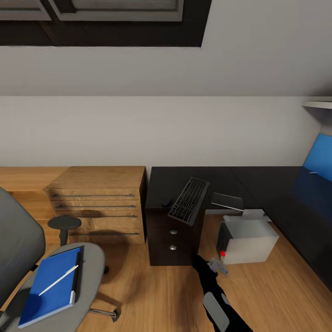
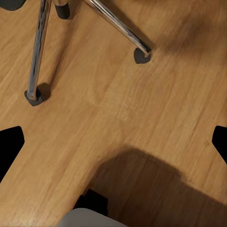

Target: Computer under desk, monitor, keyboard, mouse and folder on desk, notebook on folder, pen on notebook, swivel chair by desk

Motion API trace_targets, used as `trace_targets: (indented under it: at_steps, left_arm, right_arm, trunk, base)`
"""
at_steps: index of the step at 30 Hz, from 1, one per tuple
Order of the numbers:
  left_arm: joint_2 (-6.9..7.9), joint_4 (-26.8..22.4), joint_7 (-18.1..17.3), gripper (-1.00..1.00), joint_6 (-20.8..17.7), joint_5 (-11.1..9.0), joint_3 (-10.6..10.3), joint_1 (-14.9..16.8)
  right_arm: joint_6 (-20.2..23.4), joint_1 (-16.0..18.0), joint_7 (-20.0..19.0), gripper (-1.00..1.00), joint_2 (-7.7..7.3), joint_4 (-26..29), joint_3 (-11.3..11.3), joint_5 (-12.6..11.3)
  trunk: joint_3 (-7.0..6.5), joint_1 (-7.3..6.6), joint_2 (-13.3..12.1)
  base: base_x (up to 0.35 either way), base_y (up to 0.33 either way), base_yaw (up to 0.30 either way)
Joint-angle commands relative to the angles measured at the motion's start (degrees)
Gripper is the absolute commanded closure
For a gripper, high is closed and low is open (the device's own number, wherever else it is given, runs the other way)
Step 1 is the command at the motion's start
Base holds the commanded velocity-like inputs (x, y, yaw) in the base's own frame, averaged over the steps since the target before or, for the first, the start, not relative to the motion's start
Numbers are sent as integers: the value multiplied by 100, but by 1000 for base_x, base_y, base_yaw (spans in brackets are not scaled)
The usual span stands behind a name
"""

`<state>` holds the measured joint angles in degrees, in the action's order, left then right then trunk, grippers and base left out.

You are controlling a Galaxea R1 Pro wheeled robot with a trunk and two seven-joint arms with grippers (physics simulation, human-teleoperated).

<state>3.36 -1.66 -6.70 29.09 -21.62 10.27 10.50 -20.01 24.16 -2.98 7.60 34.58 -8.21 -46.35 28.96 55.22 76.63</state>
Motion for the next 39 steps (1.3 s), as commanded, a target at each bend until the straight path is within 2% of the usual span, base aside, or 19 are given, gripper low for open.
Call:
trace_targets:
  at_steps: [1,4,6,7,8,9,10,12,15,17,19,23,28,39]
  left_arm:
    - [0,8,-60,-100,9,-29,45,4]
    - [-1,8,-60,-100,9,-27,45,4]
    - [-2,8,-60,-100,9,-27,45,4]
    - [-2,8,-60,-100,9,-28,43,4]
    - [-2,8,-60,-100,9,-30,42,4]
    - [-2,8,-60,-100,9,-32,40,4]
    - [-4,8,-60,-100,9,-33,38,4]
    - [-6,8,-60,-100,9,-34,37,4]
    - [-14,8,-60,-100,9,-38,37,4]
    - [-23,8,-60,-100,9,-40,36,4]
    - [-26,8,-60,-100,9,-42,36,4]
    - [-29,8,-60,-100,9,-43,36,4]
    - [-29,8,-60,-100,9,-44,36,4]
    - [-29,8,-60,-100,9,-44,40,4]
  right_arm:
    - [13,47,-30,-100,-1,-7,-11,-67]
    - [360,243,-41,-100,-2,-3,10,-164]
    - [707,382,-67,-100,-9,5,24,-393]
    - [916,467,-109,-100,-19,10,29,-623]
    - [1006,509,-149,-100,-23,13,31,-751]
    - [1154,584,-263,-100,-32,16,34,-1003]
    - [1333,676,-540,-100,-53,18,36,-1290]
    - [1453,719,-734,-100,-88,20,37,-1408]
    - [1784,772,-1108,-100,-219,25,43,-1544]
    - [2189,794,-1495,-100,-355,29,67,-1634]
    - [2502,803,-1871,-100,-470,27,243,-1821]
    - [2786,807,-2092,-100,-573,21,475,-2055]
    - [2907,809,-2168,-100,-652,16,572,-2152]
    - [2848,810,-2036,-100,-675,20,631,-2181]
  trunk:
    - [6,0,3]
    - [6,0,3]
    - [6,0,3]
    - [6,0,3]
    - [6,0,3]
    - [6,0,3]
    - [6,0,3]
    - [6,0,3]
    - [6,0,3]
    - [6,0,3]
    - [6,0,3]
    - [6,0,3]
    - [59,66,123]
    - [257,307,565]
  base:
    - [0,0,0]
    - [0,0,0]
    - [0,0,0]
    - [0,0,0]
    - [0,0,0]
    - [0,0,0]
    - [0,0,0]
    - [0,0,0]
    - [0,0,0]
    - [0,0,0]
    - [0,0,0]
    - [0,0,0]
    - [0,0,0]
    - [0,0,0]
